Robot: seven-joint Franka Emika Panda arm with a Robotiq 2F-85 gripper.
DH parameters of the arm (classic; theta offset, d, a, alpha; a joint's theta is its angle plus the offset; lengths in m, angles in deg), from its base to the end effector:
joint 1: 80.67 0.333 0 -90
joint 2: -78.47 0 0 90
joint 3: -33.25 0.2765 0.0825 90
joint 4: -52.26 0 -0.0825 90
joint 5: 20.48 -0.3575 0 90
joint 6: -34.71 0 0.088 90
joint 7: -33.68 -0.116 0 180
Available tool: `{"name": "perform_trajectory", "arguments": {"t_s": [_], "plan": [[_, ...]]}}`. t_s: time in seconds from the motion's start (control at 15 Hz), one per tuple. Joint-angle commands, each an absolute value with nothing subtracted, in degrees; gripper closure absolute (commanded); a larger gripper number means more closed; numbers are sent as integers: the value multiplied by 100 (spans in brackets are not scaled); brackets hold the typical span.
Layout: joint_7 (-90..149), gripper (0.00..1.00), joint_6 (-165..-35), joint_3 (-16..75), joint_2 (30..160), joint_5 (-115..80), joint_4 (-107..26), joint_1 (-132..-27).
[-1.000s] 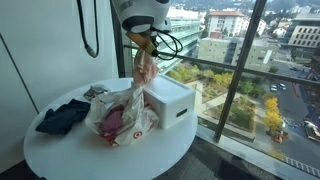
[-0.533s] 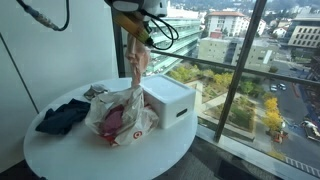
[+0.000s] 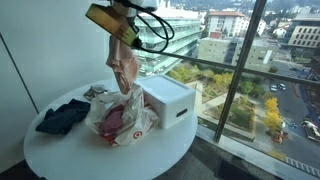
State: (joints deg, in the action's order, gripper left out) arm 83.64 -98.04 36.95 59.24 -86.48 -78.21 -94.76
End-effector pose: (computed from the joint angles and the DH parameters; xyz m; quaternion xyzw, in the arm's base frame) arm 0.4767 -0.0618 0.5062 -0.8771 -0.0089 -0.3660 0.3109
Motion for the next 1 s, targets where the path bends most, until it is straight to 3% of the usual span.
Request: {"name": "perform_trajectory", "arguments": {"t_s": [0.0, 0.4, 0.93], "plan": [[7981, 98, -9669, 3349, 4999, -7923, -8666, -9037], [7233, 98, -9784, 3295, 4792, -6753, -9115, -8665], [6367, 98, -10549, 3265, 5953, -5405, -8836, -7941]]}}
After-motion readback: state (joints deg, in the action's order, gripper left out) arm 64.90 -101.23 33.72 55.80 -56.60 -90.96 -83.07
